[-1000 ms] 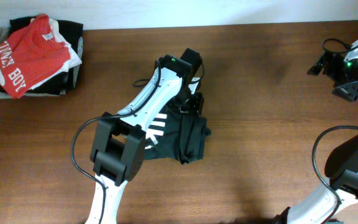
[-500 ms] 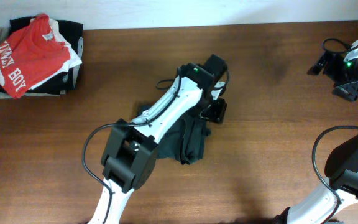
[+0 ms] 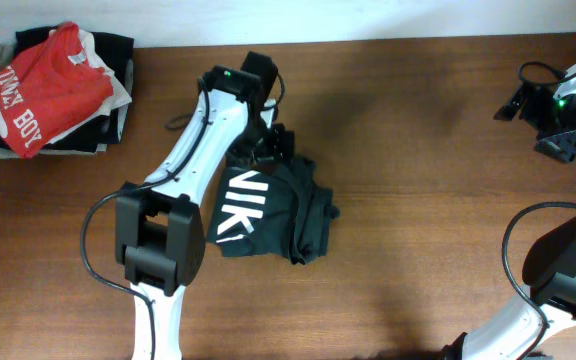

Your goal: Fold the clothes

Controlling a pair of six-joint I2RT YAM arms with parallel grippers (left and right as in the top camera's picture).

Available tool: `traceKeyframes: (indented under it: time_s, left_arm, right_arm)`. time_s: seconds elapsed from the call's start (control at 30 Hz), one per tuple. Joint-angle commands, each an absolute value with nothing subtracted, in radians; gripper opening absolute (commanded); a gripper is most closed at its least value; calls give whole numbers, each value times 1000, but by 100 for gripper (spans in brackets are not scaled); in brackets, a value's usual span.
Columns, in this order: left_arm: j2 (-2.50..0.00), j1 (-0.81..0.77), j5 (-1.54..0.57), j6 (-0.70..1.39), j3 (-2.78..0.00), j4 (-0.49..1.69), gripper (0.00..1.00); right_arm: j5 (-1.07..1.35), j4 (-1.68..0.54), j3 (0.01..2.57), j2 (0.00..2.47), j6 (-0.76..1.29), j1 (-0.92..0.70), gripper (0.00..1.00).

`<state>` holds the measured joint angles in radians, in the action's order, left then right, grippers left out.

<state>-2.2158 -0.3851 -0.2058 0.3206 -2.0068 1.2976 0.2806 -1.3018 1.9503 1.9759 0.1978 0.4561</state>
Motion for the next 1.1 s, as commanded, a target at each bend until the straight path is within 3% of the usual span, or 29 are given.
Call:
traceKeyframes:
  time_s: [0.0, 0.2, 0.37, 0.4, 0.43, 0.47, 0.57, 0.6, 0.7, 0.73, 0.77, 0.87, 1.0, 1.03, 1.07]
  left_arm:
    - [-2210, -390, -373, 282, -1884, 1171, 85]
    - [-2210, -400, -419, 282, -1820, 1103, 80]
    - [-2210, -467, -423, 283, -1820, 1043, 64]
    - [-2210, -478, -423, 283, -1820, 1034, 59]
    - [-2210, -486, -423, 283, -1820, 1020, 44]
    - [-2210, -493, -423, 283, -1820, 1006, 38]
    - [-2210, -517, -423, 283, -1820, 961, 5]
    - [-2210, -523, -423, 283, -1819, 957, 1]
    - [-2210, -566, -423, 299, -1790, 934, 1]
    - [-2210, -587, -423, 302, -1769, 912, 19]
    - [-2210, -603, -422, 302, -1754, 900, 28]
    - [-2210, -642, -423, 301, -1749, 899, 41]
    - [-2181, -654, -426, 297, -1779, 948, 45]
    - [-2147, -654, -423, 278, -1814, 987, 50]
    - [-2106, -654, -422, 258, -1847, 1018, 77]
  right_arm:
    - [276, -1302, 1962, 1967, 187, 459, 99]
    - [276, -1302, 1962, 1967, 187, 459, 99]
    - [276, -1302, 1962, 1967, 187, 459, 99]
    - [276, -1302, 1962, 1967, 187, 459, 99]
    - [276, -1302, 1962, 1967, 187, 459, 99]
    - [276, -1302, 1962, 1967, 187, 459, 99]
    - [276, -1302, 1962, 1967, 187, 459, 99]
    - [276, -1302, 1962, 1967, 187, 459, 99]
    - [276, -1302, 1962, 1967, 187, 459, 99]
    - [276, -1302, 1962, 1967, 187, 459, 98]
    - [276, -1302, 1962, 1967, 187, 459, 99]
    - [276, -1302, 1962, 1967, 187, 459, 99]
    - [276, -1302, 1962, 1967, 187, 459, 99]
    - [276, -1302, 1962, 1967, 187, 459, 99]
    - [276, -1302, 1962, 1967, 187, 459, 99]
